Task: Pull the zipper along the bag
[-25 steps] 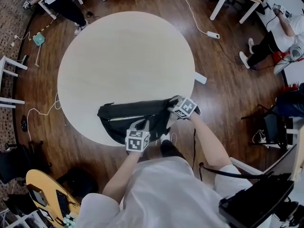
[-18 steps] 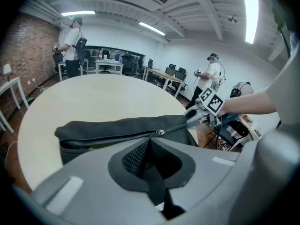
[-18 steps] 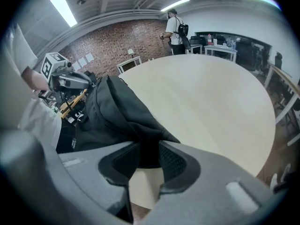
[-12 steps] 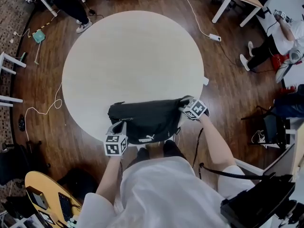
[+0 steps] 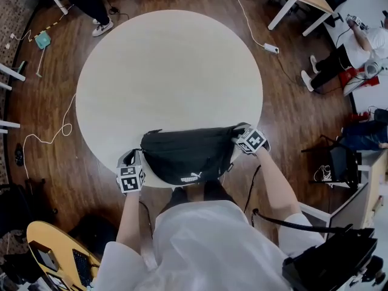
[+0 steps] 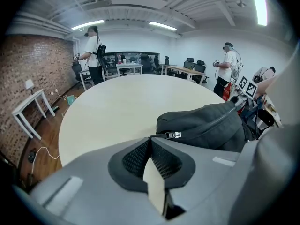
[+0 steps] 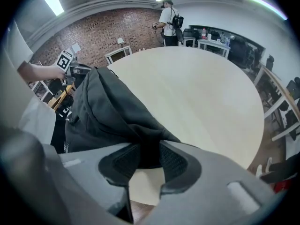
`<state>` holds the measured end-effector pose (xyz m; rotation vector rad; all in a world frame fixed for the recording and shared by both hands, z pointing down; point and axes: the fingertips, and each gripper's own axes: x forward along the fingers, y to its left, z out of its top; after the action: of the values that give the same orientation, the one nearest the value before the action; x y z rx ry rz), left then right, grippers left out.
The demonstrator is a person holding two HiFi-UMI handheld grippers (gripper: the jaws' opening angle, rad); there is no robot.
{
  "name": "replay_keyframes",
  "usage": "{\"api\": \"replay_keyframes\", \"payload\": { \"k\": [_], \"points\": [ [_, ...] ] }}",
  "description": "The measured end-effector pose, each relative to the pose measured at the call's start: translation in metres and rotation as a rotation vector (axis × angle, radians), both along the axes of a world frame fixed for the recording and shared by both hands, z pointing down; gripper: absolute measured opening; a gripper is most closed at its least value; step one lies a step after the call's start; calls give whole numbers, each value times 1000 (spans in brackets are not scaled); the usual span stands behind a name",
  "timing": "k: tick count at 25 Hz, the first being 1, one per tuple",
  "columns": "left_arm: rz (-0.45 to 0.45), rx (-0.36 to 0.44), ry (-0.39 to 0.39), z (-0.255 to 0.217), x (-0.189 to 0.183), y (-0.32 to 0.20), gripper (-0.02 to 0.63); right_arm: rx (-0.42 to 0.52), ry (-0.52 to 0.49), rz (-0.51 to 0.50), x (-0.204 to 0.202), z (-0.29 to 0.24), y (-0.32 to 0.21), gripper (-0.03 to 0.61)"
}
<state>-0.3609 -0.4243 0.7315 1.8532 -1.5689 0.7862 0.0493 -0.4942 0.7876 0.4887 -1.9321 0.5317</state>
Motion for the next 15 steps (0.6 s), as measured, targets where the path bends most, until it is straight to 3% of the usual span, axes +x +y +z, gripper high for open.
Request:
{"api": "replay_keyframes", "payload": {
  "k": [4,10,15],
  "points": [
    [33,-50,-50,22,-17,-13,23,2,35,-1,-1,0,0,106],
    [158,-85,-164,48,-17,-30,23,-18,53,-21,0,2,0,106],
    [134,-94,-145,54,-18,-28,21,27,63,5,-1,3,-1,106]
  ]
}}
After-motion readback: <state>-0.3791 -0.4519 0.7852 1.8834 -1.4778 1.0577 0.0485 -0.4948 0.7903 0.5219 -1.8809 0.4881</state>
